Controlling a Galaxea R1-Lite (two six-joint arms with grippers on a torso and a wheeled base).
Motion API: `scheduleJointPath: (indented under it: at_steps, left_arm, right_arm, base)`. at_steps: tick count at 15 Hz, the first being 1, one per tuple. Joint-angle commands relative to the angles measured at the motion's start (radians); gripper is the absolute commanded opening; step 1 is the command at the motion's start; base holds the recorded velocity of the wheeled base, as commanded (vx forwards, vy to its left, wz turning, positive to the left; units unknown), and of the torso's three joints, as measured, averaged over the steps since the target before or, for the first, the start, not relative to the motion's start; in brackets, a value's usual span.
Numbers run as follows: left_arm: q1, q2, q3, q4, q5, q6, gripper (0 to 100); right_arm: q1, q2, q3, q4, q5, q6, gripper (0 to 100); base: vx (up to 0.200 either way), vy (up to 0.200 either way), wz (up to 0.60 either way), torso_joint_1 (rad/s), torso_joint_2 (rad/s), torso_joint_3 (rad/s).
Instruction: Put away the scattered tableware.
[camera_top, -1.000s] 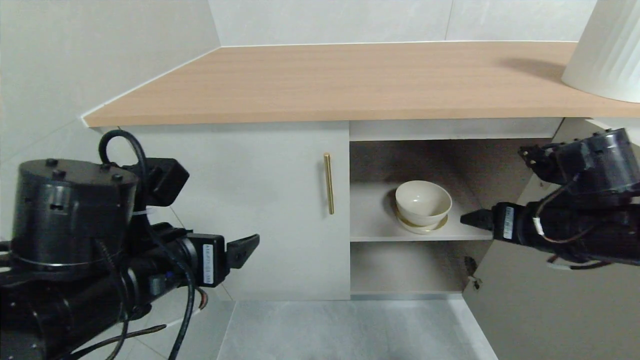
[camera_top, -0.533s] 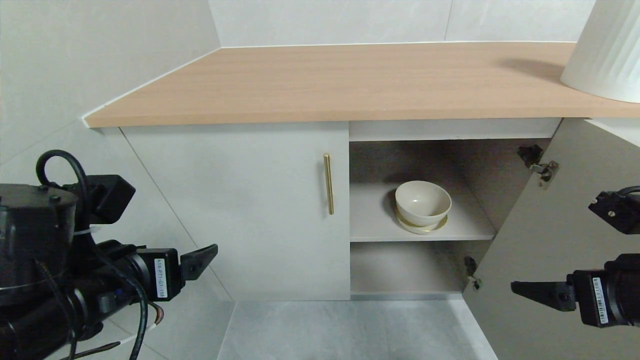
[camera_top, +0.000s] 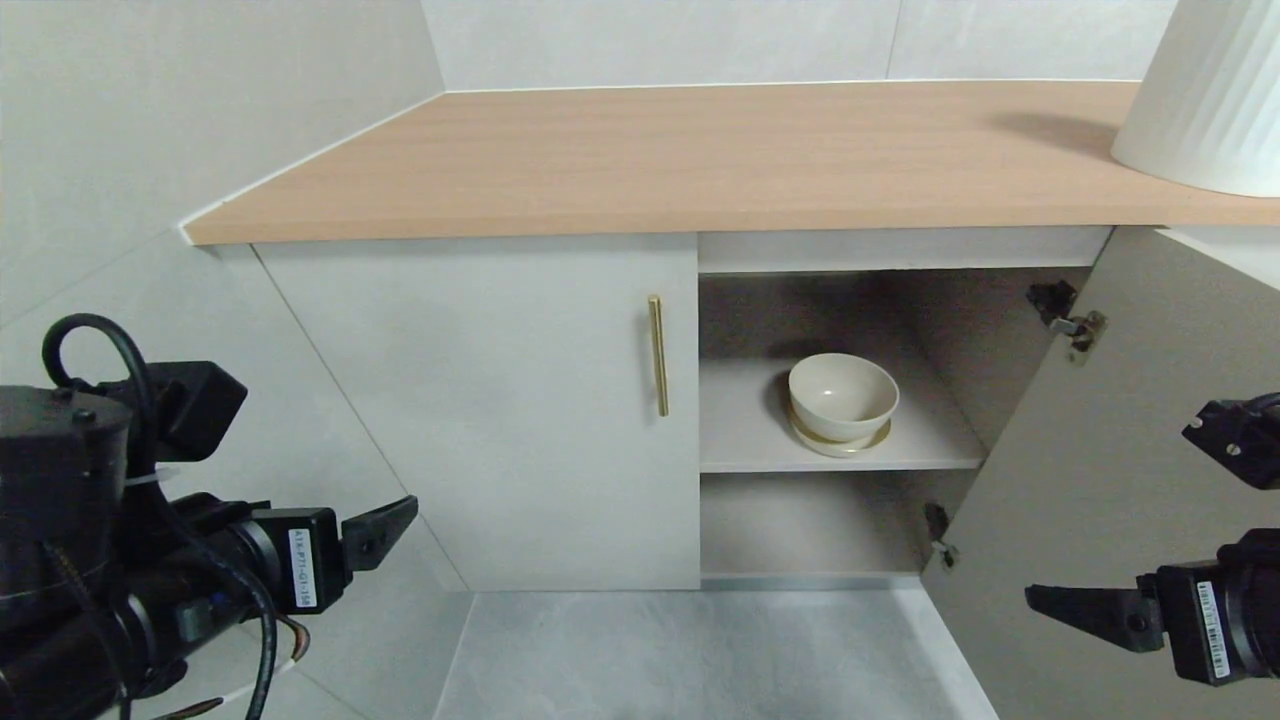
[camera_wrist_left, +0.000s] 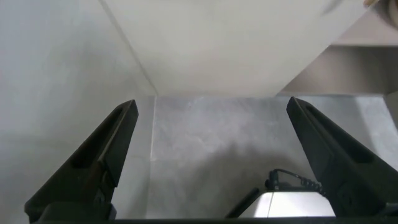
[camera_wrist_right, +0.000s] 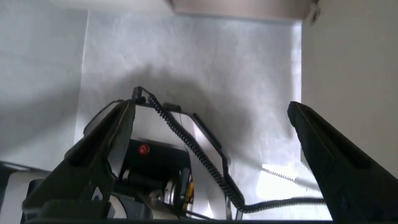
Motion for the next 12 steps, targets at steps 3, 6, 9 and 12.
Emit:
scheduleJointPath:
  at_steps: [3,6,9,12]
  left_arm:
    - [0.000,-0.004,0.000,-0.001,0.001,-0.002,100]
    - [0.000,-0.004,0.001,-0.001,0.001,-0.002,100]
    - [0.000,-0.004,0.001,-0.001,0.001,-0.002,100]
    - [0.000,-0.004,0.003,-0.001,0.001,-0.002,100]
  right_arm:
    - [0.009,0.003,0.011,-0.003,0.000,0.000,100]
    - [0.009,0.005,0.013,-0.003,0.000,0.000,100]
    - [0.011,0.005,0.013,-0.003,-0.001,0.000,100]
    - [0.011,0.005,0.014,-0.001,-0.001,-0.001,100]
  base:
    - [-0.200,0.000,0.00,-0.001,0.01,0.002]
    - [-0.200,0.000,0.00,-0.004,0.00,0.005]
    - [-0.200,0.000,0.00,0.002,0.00,-0.002]
    - [-0.200,0.000,0.00,-0.001,0.00,-0.001]
